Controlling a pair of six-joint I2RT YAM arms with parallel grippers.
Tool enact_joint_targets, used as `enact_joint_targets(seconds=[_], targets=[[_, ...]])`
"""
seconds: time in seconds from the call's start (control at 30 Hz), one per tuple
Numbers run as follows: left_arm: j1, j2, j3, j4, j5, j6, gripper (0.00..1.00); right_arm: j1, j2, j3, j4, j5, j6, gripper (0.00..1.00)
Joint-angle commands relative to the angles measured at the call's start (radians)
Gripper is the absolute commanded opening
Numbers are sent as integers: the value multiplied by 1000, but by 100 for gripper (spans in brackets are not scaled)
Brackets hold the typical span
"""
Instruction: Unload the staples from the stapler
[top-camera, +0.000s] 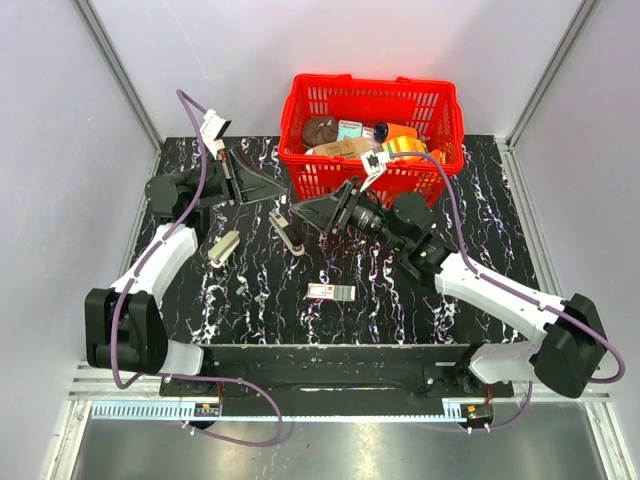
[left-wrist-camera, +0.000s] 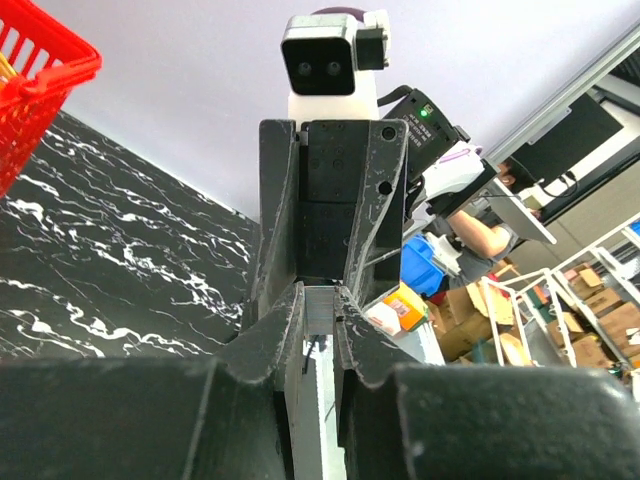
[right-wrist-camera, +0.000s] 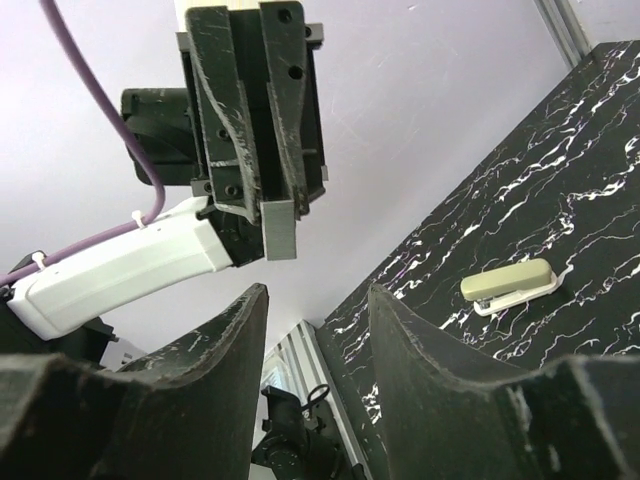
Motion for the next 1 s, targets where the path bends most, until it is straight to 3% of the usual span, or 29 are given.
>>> enact_joint_targets(seconds=[0.0, 0.97], targets=[[2, 10, -25, 213, -15, -135, 8, -7, 11, 26, 90, -28, 27, 50], [-18, -39, -75, -11, -19, 62, 9, -7, 74, 61, 167, -80, 57, 38]])
